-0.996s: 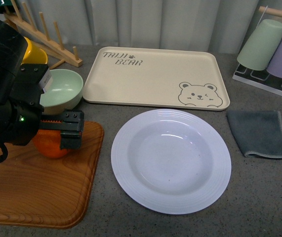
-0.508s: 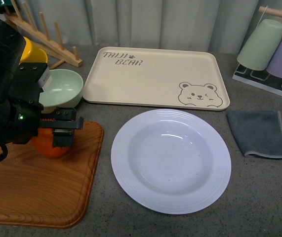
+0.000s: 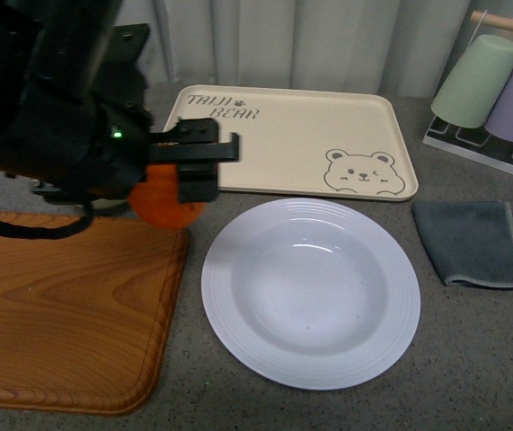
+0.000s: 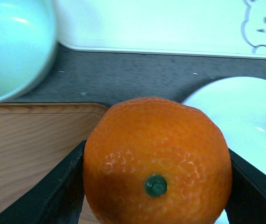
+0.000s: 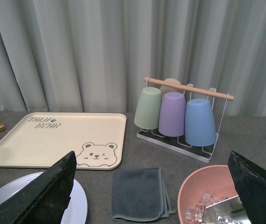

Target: Place orange and plate with both arms

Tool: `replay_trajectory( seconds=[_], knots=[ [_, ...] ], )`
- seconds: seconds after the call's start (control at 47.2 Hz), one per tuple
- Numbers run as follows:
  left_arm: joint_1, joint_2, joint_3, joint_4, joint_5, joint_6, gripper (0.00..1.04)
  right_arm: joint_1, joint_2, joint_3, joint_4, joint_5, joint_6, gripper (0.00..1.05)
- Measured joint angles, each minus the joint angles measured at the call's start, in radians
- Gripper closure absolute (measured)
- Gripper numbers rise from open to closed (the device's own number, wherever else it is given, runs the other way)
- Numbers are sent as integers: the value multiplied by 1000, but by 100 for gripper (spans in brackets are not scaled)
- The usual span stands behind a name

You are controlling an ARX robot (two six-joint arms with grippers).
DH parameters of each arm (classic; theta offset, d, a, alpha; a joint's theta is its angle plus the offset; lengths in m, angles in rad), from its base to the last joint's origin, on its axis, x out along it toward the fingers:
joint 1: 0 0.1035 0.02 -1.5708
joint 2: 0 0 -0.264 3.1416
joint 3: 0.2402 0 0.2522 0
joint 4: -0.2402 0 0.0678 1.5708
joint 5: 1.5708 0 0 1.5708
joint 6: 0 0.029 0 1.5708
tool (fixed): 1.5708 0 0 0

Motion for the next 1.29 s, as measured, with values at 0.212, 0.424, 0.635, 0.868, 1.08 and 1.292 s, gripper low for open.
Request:
replay_trajectory(
  seconds=[0.212, 0.424, 0.635, 0.868, 1.08, 1.292],
  knots=[
    [-167, 62, 76, -27, -3, -119, 34, 0, 0, 0, 0, 0, 0, 9],
    [-209, 145, 87, -19, -50, -164, 35, 0, 0, 0, 0, 0, 0, 9],
    [-222, 211, 88, -29, -50, -217, 35, 0, 0, 0, 0, 0, 0, 9],
    [-226, 218, 88, -27, -42, -237, 35, 0, 0, 0, 0, 0, 0, 9],
    [-227, 217, 88, -11, -47, -238, 10, 0, 0, 0, 0, 0, 0, 9],
    [-192, 124, 62, -5, -55, -229, 6, 0, 0, 0, 0, 0, 0, 9]
  ],
)
